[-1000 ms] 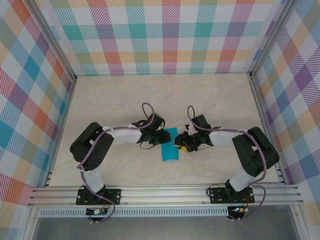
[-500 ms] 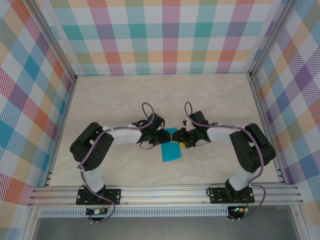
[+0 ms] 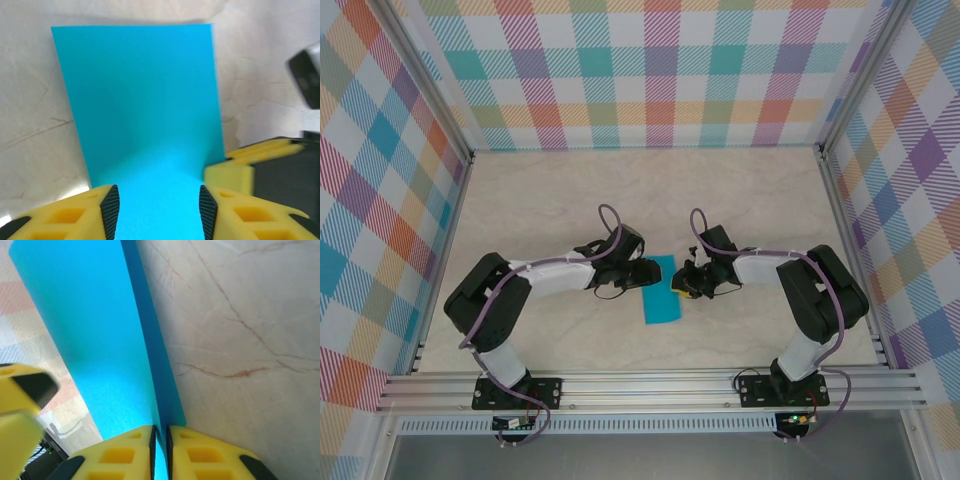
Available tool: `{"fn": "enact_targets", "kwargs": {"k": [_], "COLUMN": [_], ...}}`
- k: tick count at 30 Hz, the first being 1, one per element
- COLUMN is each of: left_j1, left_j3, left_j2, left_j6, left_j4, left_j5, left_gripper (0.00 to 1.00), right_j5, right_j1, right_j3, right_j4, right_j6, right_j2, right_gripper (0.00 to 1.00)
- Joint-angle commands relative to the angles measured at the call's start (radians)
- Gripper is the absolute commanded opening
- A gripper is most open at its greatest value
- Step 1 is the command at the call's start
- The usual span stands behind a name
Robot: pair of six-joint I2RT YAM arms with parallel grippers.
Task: Fold a paper plane with a square sheet of paper (pick it up from the middle)
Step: Third fold the triangle at the center of the table.
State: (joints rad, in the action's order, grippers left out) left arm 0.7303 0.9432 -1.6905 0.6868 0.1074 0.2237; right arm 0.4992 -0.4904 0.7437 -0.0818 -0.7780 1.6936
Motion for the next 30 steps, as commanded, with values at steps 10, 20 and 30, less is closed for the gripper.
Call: {"fn": "enact_targets", "kwargs": {"k": [10, 20, 30], "left_j1": [0.258, 0.49, 0.555], "left_j3": [-0.056, 0.034, 0.17], "left_j2": [0.249, 0.102, -0.067], "left_j6": [-0.216, -0.263, -0.277], "left_j4": [0.179, 0.257, 0.307], "left_j5": [-0.308, -0.544, -0.666], "left_gripper": [0.67, 0.72, 0.72], "right_j5": [0.041, 0.054, 0.058], "right_j1": [0.004, 0.004, 0.005], "right_j3": [0.028, 0.053, 0.065], "right_j4": [-0.047, -0.077, -0.086], "right_j6": [-0.082, -0.085, -0.078], "right_j2": [-0.006, 0.0, 0.0], "right_gripper": [0.11, 0.15, 0.21]}}
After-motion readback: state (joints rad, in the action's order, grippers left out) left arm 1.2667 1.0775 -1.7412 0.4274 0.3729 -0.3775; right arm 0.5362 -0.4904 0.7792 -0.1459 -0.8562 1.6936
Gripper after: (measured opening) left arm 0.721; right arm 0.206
